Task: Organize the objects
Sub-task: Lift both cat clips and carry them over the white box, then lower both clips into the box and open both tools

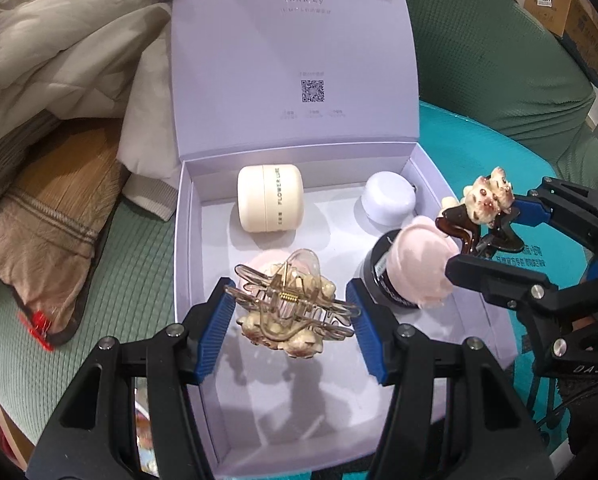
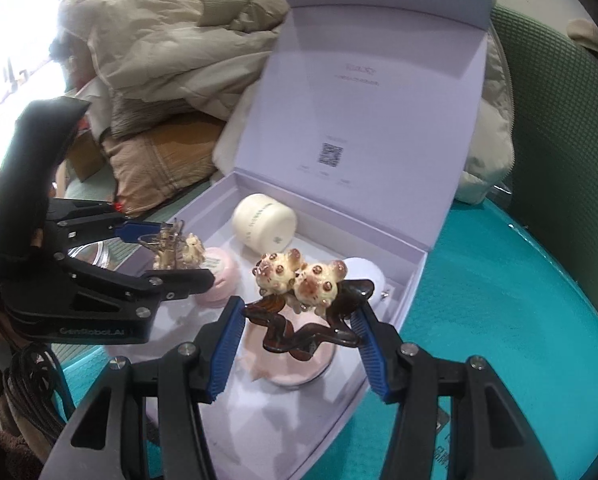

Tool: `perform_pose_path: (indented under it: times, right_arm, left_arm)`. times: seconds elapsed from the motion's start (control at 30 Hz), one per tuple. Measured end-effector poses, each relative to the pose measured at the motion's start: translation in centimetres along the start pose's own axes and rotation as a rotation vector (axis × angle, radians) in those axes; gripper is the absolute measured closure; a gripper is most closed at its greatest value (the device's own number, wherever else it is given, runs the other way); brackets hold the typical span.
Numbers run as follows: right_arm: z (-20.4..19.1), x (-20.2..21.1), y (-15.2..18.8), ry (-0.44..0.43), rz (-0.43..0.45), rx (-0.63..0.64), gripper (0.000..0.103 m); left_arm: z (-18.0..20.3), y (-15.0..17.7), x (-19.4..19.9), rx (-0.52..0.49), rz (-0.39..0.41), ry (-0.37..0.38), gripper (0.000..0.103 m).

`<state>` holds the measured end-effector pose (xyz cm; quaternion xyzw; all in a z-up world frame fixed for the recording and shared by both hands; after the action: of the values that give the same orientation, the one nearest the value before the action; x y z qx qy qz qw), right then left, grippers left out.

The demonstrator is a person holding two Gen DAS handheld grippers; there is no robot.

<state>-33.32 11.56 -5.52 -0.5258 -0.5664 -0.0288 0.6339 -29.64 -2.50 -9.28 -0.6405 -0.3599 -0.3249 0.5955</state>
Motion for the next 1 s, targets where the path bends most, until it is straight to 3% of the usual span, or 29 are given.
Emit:
perform_pose_path:
  times: [0.6, 1.0]
  right_arm:
    - [2.9, -2.5, -3.1, 0.036, 0.003, -0.023, 0.048]
    - [3.6, -3.9, -3.2, 0.028, 0.005, -0.047, 0.048]
  left_arm:
    - [-0.1, -3.7, -2.5, -0.033, 0.038, 0.0, 0.047]
    - [0.8, -6.3, -2.9, -0.067, 0.102, 0.001, 0.047]
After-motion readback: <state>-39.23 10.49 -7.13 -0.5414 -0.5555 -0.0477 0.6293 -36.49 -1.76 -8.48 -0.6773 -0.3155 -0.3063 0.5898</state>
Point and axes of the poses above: each gripper's, at about its wrist camera, not at the fingertips, and x roughly against the way its jaws point, z to its right, y to its underside, the point moved 3 cm from there along -x, roughly the way its jaws point, and after that the axes turned 11 degrees about -y, right-handed, at the moved point
